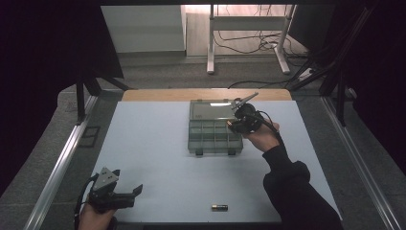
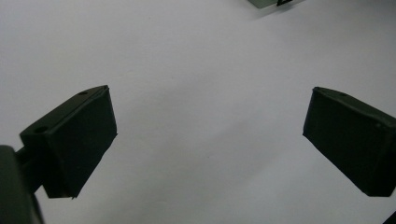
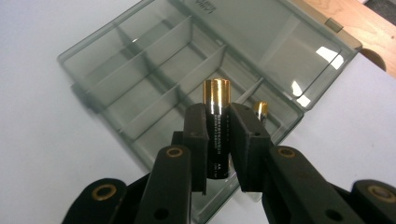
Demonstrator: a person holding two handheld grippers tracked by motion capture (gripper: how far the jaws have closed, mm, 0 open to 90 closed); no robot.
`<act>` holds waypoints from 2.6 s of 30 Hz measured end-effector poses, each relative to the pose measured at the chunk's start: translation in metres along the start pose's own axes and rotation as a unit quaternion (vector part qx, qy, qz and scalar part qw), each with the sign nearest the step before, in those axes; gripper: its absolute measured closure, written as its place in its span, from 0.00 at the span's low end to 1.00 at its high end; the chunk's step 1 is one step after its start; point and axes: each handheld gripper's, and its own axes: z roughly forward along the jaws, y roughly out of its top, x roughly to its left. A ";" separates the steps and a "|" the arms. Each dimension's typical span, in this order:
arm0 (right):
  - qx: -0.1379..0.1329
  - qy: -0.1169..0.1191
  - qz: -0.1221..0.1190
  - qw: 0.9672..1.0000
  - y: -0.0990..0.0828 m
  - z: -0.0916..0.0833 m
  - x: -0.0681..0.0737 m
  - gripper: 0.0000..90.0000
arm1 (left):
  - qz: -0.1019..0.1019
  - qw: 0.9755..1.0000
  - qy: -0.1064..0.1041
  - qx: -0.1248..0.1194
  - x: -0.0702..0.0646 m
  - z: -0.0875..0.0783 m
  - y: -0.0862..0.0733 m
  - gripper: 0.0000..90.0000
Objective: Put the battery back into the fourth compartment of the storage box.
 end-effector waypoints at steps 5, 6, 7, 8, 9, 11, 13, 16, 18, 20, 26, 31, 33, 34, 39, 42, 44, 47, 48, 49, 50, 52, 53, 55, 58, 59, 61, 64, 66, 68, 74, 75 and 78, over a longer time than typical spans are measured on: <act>0.005 -0.005 0.008 1.000 0.004 0.007 -0.006 0.85 | -0.002 1.000 -0.001 0.000 0.000 0.000 0.000 0.04; 0.009 -0.008 0.014 1.000 0.006 0.011 -0.009 0.85 | -0.002 1.000 -0.001 0.000 0.000 0.000 0.000 0.04; 0.010 -0.008 0.015 1.000 0.006 0.013 -0.011 0.85 | -0.002 1.000 -0.001 0.000 0.000 0.000 0.000 0.04; 0.013 -0.010 0.018 1.000 0.006 0.015 -0.013 0.85 | -0.002 1.000 -0.001 0.000 0.000 0.000 0.000 0.04; 0.013 -0.010 0.018 1.000 0.006 0.015 -0.013 0.85 | -0.003 1.000 0.000 0.000 0.000 0.000 0.000 0.04; 0.019 -0.014 0.025 0.999 0.006 0.021 -0.017 0.85 | -0.004 1.000 0.002 0.001 0.001 0.000 0.000 0.04; 0.027 -0.018 0.031 0.999 0.006 0.027 -0.021 0.85 | -0.004 1.000 0.002 0.001 0.001 0.000 0.000 0.04; 0.035 -0.024 0.036 0.998 0.004 0.035 -0.025 0.85 | -0.003 1.000 0.002 0.001 0.001 0.000 0.000 0.04; 0.041 -0.024 0.042 0.998 0.003 0.043 -0.029 0.85 | -0.003 1.000 0.002 0.000 0.000 0.000 0.000 0.04; 0.043 -0.025 0.043 0.998 0.003 0.045 -0.030 0.85 | -0.003 1.000 0.002 0.000 0.000 0.000 0.000 0.04; 0.047 -0.042 0.038 0.997 0.002 0.056 -0.029 0.79 | -0.002 1.000 0.002 -0.001 0.000 0.000 0.000 0.04; 0.028 -0.038 0.041 0.998 0.003 0.048 -0.028 0.57 | -0.002 1.000 0.002 -0.001 0.000 0.000 0.000 0.04; 0.022 -0.032 0.036 0.999 0.003 0.042 -0.025 0.45 | 0.000 1.000 0.002 0.000 0.000 0.000 0.000 0.04; 0.017 -0.034 0.033 0.999 0.002 0.040 -0.023 0.41 | 0.000 1.000 0.003 0.000 0.000 0.000 0.000 0.04; 0.001 -0.023 0.016 1.000 -0.003 0.028 -0.013 0.30 | 0.000 1.000 0.003 0.000 0.000 0.000 0.000 0.04; -0.006 -0.014 0.006 1.000 -0.008 0.022 -0.008 0.26 | 0.000 1.000 0.003 0.001 0.000 0.000 0.000 0.04; -0.007 -0.012 0.003 1.000 -0.009 0.020 -0.006 0.25 | 0.001 1.000 0.003 0.002 0.000 0.000 0.000 0.04; -0.017 -0.004 -0.002 1.000 -0.016 0.013 0.001 0.21 | 0.001 1.000 0.003 0.002 0.000 0.000 0.000 0.04; -0.022 0.002 -0.005 1.000 -0.020 0.009 0.005 0.17 | 0.001 1.000 0.003 0.002 0.000 0.000 0.000 0.04; -0.022 0.002 -0.005 1.000 -0.020 0.009 0.005 0.17 | 0.001 1.000 0.003 0.002 0.000 0.000 0.000 0.04; -0.024 0.004 -0.007 1.000 -0.021 0.008 0.007 0.15 | 0.001 1.000 0.003 0.002 0.000 0.000 0.000 0.04; -0.030 0.011 -0.014 0.999 -0.027 0.003 0.015 0.09 | 0.001 1.000 0.003 0.002 0.000 0.000 0.000 0.04; -0.030 0.011 -0.014 0.999 -0.027 0.003 0.015 0.09 | 0.001 1.000 0.003 0.002 0.000 0.000 0.000 0.04; -0.033 0.014 -0.019 0.999 -0.031 0.000 0.020 0.06 | 0.001 1.000 0.004 0.003 0.000 0.000 0.000 0.04; -0.031 0.015 -0.032 0.999 -0.038 -0.005 0.031 0.03 | 0.001 1.000 0.004 0.003 -0.001 0.000 0.000 0.04; -0.031 0.015 -0.032 0.999 -0.038 -0.005 0.031 0.03 | 0.001 1.000 0.004 0.003 -0.001 0.000 0.000 0.04; -0.029 0.022 -0.045 0.998 -0.041 -0.008 0.036 0.02 | 0.002 1.000 0.005 0.003 -0.001 0.000 0.000 0.04; -0.033 0.031 -0.048 0.998 -0.044 -0.012 0.043 0.01 | 0.002 1.000 0.005 0.003 -0.001 0.000 0.000 0.04; -0.037 0.035 -0.051 0.997 -0.046 -0.016 0.048 0.01 | 0.001 1.000 0.005 0.002 -0.001 0.000 0.000 0.04; -0.041 0.039 -0.055 0.997 -0.049 -0.020 0.052 0.01 | 0.001 1.000 0.005 0.002 -0.001 0.000 0.000 0.04; -0.040 0.053 -0.055 0.996 -0.055 -0.026 0.062 0.01 | 0.000 1.000 0.004 0.001 -0.001 -0.001 0.000 0.04; -0.037 0.055 -0.052 0.996 -0.057 -0.027 0.064 0.01 | 0.000 1.000 0.004 0.000 -0.001 -0.001 0.000 0.04; -0.031 0.051 -0.045 0.997 -0.062 -0.030 0.070 0.00 | -0.001 1.000 0.004 0.000 -0.001 -0.001 0.000 0.04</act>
